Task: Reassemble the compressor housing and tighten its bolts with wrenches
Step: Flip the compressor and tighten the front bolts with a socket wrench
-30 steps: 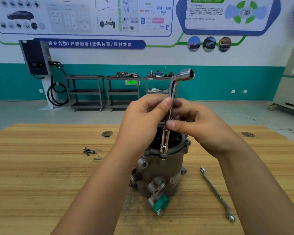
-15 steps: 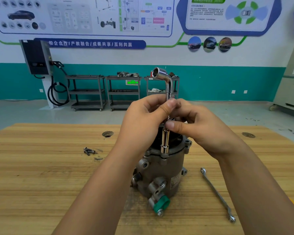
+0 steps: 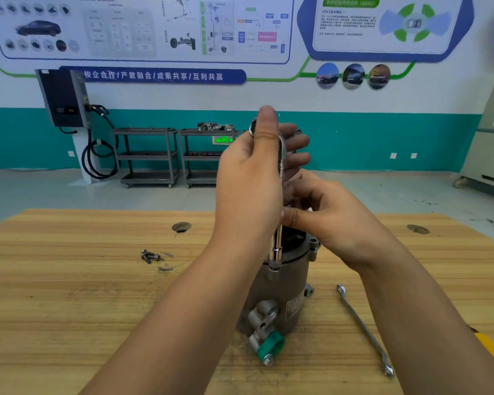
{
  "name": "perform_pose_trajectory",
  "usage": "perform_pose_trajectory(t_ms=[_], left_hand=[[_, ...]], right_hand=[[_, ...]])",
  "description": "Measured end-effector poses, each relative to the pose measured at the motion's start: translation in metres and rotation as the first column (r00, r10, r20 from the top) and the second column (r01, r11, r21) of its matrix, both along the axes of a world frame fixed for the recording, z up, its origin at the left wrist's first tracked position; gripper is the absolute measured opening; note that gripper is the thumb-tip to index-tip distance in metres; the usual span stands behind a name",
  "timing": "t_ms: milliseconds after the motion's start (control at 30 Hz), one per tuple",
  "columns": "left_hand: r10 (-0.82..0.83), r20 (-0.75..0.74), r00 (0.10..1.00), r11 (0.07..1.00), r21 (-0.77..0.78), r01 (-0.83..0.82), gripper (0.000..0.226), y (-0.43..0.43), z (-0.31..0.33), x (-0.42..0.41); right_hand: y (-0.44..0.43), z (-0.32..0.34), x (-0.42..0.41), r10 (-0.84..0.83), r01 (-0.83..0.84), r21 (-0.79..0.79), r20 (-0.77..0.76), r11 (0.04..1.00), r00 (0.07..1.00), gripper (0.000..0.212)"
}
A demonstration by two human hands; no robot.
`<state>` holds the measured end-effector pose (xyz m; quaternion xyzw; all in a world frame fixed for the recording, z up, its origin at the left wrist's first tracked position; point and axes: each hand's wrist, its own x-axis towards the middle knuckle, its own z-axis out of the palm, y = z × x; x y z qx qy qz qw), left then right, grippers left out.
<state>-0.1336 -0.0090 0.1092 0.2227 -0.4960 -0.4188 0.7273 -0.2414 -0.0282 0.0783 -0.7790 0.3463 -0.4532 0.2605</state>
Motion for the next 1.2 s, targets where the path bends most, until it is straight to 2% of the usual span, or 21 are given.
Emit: perform_pose_trajectory(t_ms=[67,133,300,433,533,600,667,733,900,967,1100,1200], left_hand=[[0.003,-0.107,0.994,1.000,-0.005,-0.003,0.037,0.000,0.003,0.000],[0.030,-0.134,0.991,0.999,-0.037,-0.036,0.033,0.001,0.005,0.000],[0.089,-0.073,0.993,0.988,-0.120,-0.097,0.031,0.006,-0.006,-0.009],[0.185,-0.021,0.983,0.980,-0.065,-0.186,0.033,-0.001,-0.003,-0.007],[0.157,-0.033,0.987,0.988,0.004,-0.157,0.040,-0.005,0.003,-0.006],[0.088,-0.064,0.994,0.993,0.082,-0.082,0.043,-0.010,0.006,-0.004],[-0.083,-0.144,0.986,0.982,0.158,0.106,0.045,-0.013,0.011,-0.003],[-0.239,-0.180,0.954,0.938,0.209,0.275,0.046,-0.016,0.017,-0.002],[-0.522,-0.118,0.845,0.790,0.307,0.531,0.045,-0.024,0.025,0.007],[-0.613,-0.086,0.786,0.722,0.343,0.601,0.042,-0.029,0.027,0.012],[-0.747,0.009,0.664,0.609,0.409,0.679,0.031,-0.037,0.032,0.025],[-0.794,0.058,0.605,0.561,0.452,0.693,0.033,-0.042,0.035,0.034]], right_hand=[[0.000,0.000,0.000,0.006,-0.006,-0.007,-0.009,1.000,1.000,0.012],[-0.001,-0.001,-0.001,0.010,-0.010,-0.003,-0.013,1.000,1.000,0.014],[-0.001,-0.001,-0.002,0.027,-0.027,-0.006,0.006,1.000,1.000,0.017],[-0.002,-0.001,-0.001,-0.019,0.019,-0.011,0.002,1.000,1.000,0.017],[-0.002,-0.001,0.001,-0.052,0.052,-0.019,-0.003,0.998,0.999,0.017],[-0.001,-0.002,0.002,-0.070,0.070,-0.036,-0.002,0.997,0.998,0.020],[-0.001,-0.002,0.003,-0.065,0.066,-0.035,0.014,0.997,0.998,0.019],[-0.001,-0.002,0.003,-0.053,0.053,-0.023,0.017,0.998,0.998,0.014],[0.001,-0.001,0.003,-0.022,0.022,-0.013,0.021,1.000,1.000,0.020],[0.001,-0.001,0.002,-0.012,0.012,-0.002,0.021,1.000,1.000,0.024],[0.000,-0.001,-0.001,0.016,-0.016,0.027,-0.003,1.000,1.000,0.012],[0.000,0.000,-0.003,-0.001,0.002,0.023,-0.021,1.000,1.000,0.006]])
